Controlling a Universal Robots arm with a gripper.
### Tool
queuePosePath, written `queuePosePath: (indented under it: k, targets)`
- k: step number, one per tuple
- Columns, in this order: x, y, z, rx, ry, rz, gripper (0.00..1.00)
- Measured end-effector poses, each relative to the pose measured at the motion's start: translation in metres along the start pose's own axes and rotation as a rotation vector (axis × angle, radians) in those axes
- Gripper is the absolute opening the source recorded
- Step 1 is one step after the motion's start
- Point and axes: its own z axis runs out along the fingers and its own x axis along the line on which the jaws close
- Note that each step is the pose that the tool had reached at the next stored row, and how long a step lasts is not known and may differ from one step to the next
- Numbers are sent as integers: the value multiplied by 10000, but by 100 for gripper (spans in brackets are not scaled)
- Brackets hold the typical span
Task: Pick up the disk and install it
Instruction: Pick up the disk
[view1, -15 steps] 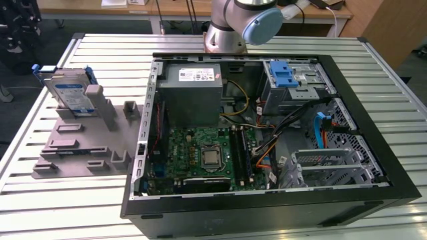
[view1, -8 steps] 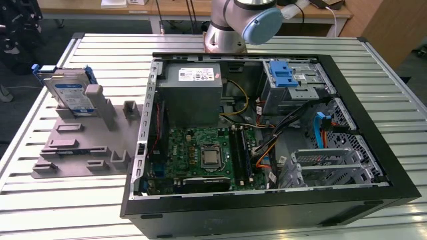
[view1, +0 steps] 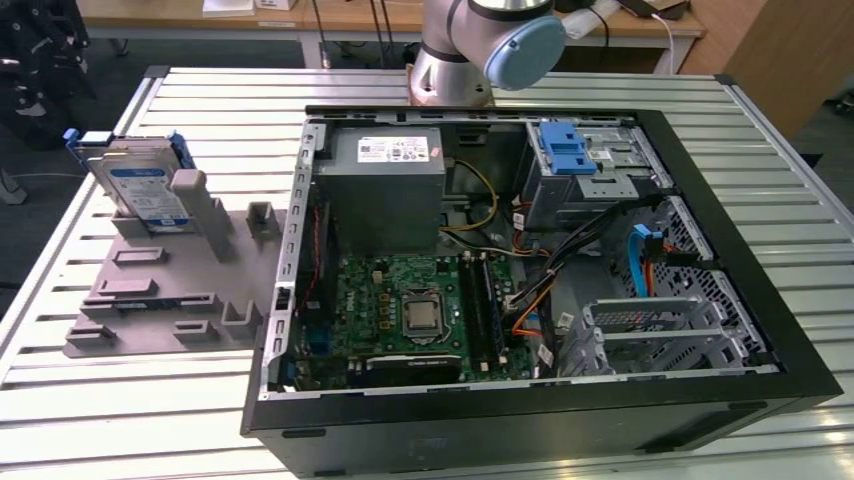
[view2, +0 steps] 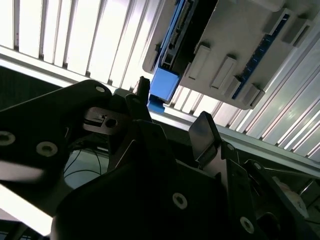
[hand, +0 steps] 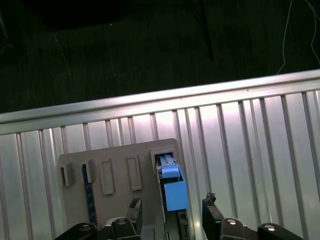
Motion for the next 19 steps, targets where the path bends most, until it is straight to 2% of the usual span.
queuePosePath:
  k: [9, 19]
  targets:
    - [1, -2, 65, 3, 6, -349, 59]
    - [4, -4, 172, 8, 8, -418, 59]
